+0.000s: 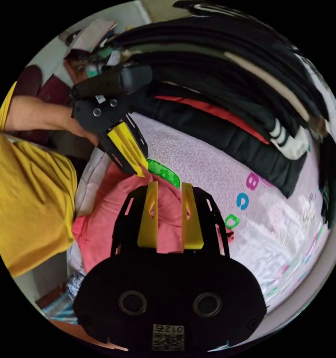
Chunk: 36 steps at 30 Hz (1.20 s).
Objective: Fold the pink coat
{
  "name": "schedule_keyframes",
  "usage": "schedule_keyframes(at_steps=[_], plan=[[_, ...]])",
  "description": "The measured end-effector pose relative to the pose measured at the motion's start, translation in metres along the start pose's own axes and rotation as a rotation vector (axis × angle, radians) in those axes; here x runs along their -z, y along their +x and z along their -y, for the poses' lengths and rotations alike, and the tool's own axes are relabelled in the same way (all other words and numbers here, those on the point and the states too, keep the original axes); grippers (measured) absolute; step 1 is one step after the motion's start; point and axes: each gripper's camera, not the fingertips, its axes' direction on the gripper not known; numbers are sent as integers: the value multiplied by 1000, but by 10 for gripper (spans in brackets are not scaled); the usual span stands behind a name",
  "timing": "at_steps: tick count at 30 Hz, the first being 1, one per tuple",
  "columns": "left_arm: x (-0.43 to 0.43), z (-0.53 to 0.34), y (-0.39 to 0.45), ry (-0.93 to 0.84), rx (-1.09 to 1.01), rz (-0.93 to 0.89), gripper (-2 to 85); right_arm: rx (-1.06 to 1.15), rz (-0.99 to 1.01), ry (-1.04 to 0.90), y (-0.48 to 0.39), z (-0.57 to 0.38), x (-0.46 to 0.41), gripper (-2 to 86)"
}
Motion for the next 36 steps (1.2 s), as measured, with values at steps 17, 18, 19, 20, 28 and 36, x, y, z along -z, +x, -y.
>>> schedule_keyframes(at_steps=[17,18,19,20,28,36], plan=[[-14,10,-10,21,-40,-26,4,153,346,-192,87,35,-63,129],[-14,11,-10,25,-43,-26,5,158,336,-203,88,34,-64,130],[-14,12,-10,28,-42,-31,6,174,325,-233,88,33,-68,131],[-13,12,-11,30,-41,-35,7,194,329,-267,86,33,-72,126],[-8,24,-8,41,-54,-55,55,208,309,-301,83,32,-70,28],[30,68,2,-7,-139,-97,126,214,139,-125,44,-6,-5,13]])
